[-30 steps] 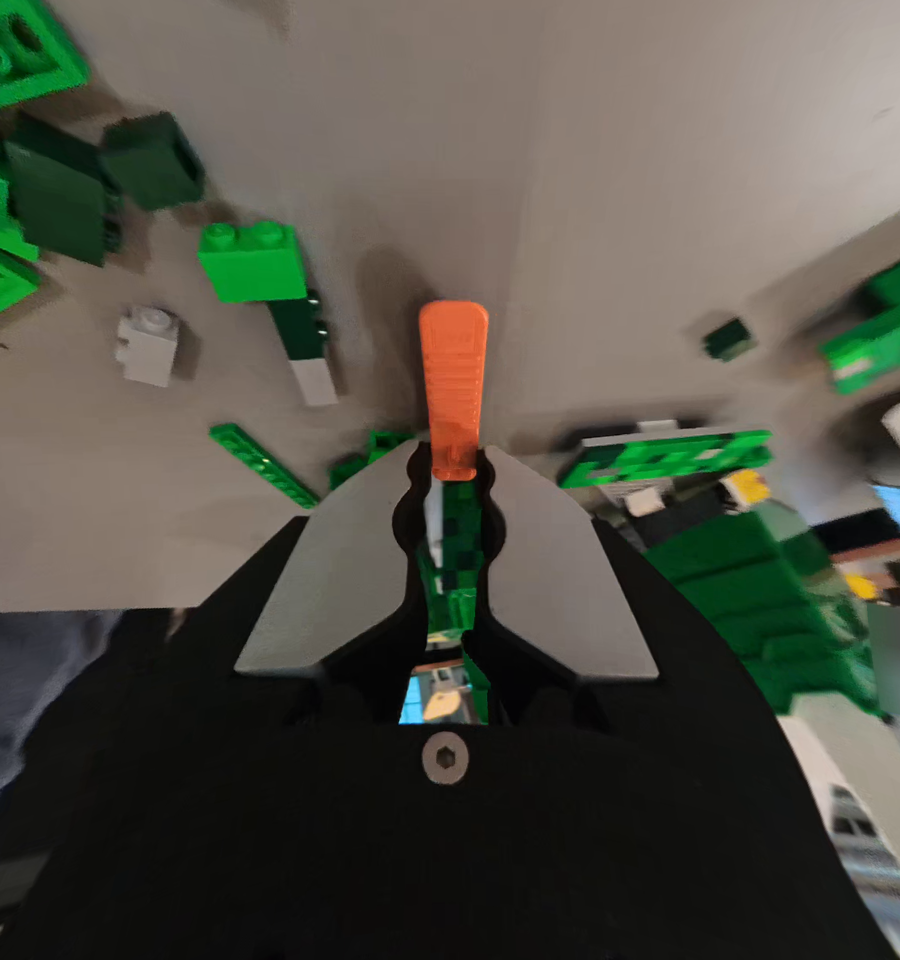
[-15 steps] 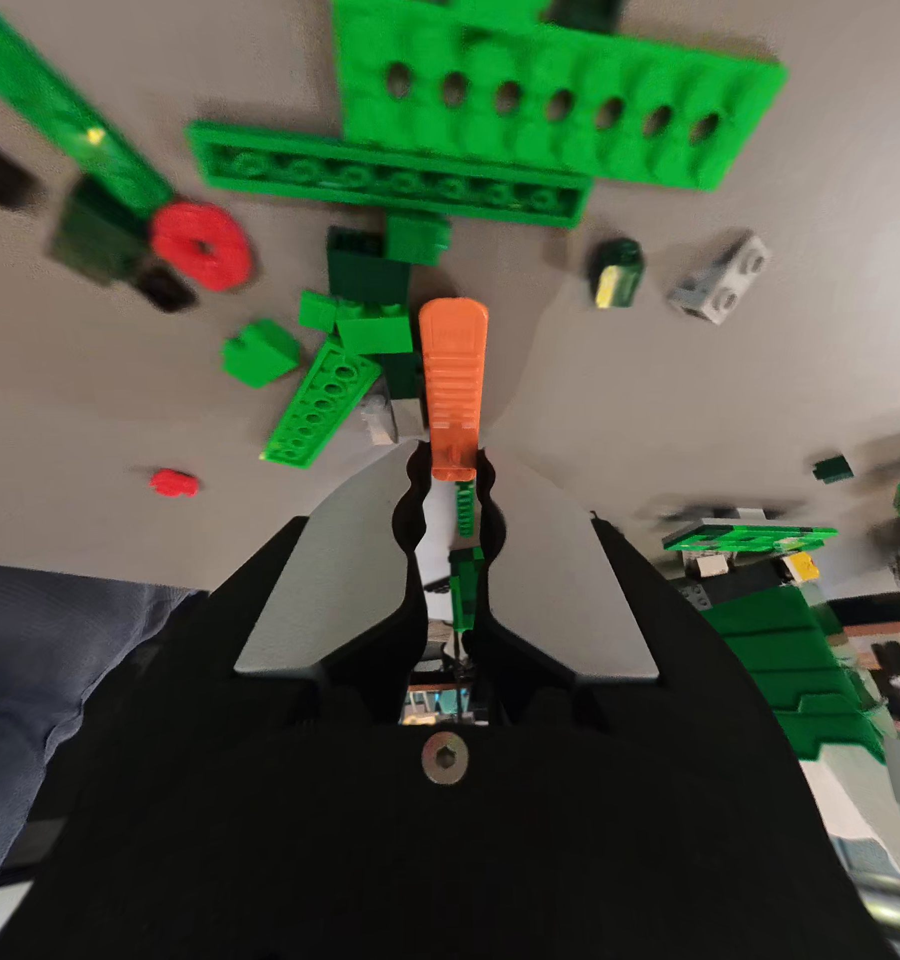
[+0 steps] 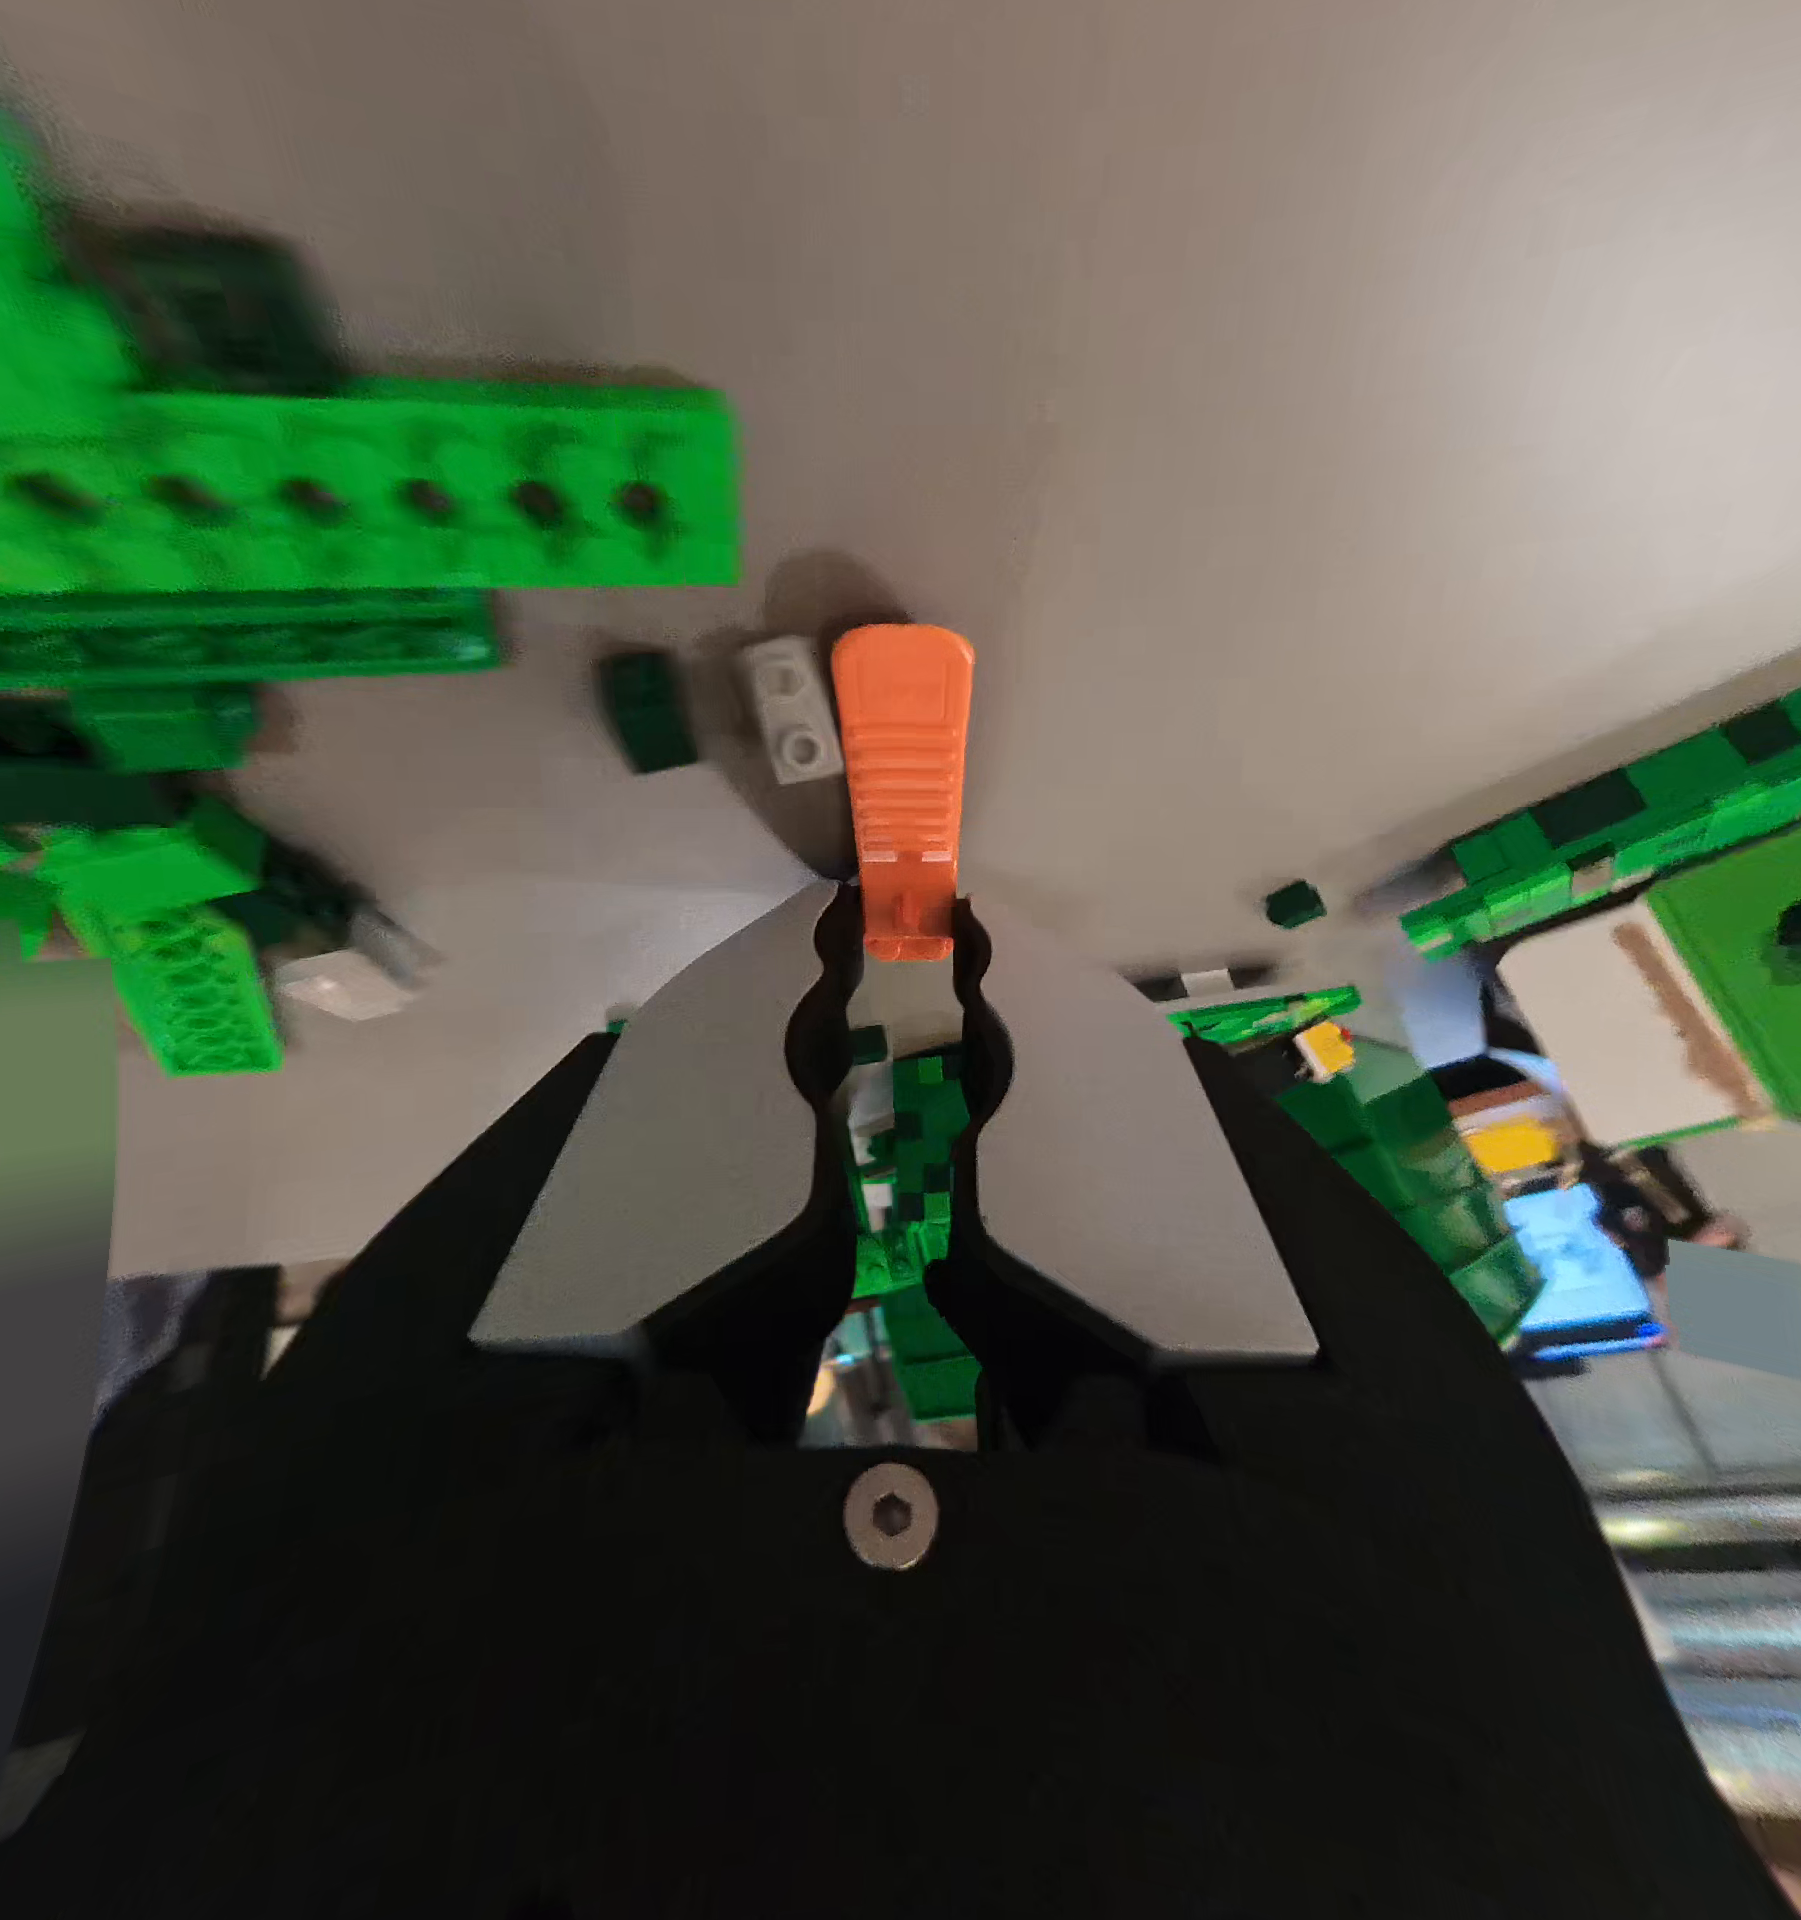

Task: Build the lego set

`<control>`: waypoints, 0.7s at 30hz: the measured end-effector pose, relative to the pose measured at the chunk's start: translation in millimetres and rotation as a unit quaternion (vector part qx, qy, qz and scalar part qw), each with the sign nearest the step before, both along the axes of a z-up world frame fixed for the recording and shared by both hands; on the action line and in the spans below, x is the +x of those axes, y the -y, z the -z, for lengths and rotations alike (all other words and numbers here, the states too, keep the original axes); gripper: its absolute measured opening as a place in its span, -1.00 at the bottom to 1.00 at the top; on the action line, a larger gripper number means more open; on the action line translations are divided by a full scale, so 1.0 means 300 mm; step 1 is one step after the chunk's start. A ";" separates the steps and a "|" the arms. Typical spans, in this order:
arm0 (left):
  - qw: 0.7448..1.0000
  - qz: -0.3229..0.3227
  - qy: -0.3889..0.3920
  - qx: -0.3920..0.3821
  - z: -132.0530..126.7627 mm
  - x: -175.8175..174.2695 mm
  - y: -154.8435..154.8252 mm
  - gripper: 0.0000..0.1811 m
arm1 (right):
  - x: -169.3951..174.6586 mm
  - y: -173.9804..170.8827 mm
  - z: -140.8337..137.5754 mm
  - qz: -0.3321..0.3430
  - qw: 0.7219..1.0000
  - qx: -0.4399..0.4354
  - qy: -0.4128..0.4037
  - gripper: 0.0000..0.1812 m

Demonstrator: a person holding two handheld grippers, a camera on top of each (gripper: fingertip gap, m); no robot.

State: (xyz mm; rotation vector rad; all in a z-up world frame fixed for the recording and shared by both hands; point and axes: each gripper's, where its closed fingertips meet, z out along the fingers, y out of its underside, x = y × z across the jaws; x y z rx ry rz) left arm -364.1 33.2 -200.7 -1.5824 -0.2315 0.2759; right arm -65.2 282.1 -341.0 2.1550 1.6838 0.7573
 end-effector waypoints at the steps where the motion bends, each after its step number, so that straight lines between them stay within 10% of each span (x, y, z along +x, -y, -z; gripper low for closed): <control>1: 1.000 0.001 -0.001 -0.001 0.001 0.002 -0.001 -0.66 | -0.015 0.018 0.001 -0.021 1.000 -0.017 -0.002 -0.82; 6: 1.000 0.002 -0.009 -0.006 0.005 0.009 -0.006 -0.66 | -0.052 0.034 -0.062 -0.197 0.979 -0.034 -0.037 -0.82; 13: 1.000 0.012 -0.009 -0.011 0.012 0.025 -0.018 -0.66 | 0.129 -0.105 -0.165 -0.670 0.733 -0.001 0.120 -0.82; 21: 1.000 0.008 -0.010 -0.011 0.014 0.020 -0.017 -0.66 | 0.230 -0.065 -0.089 -0.783 0.596 -0.062 0.168 -0.82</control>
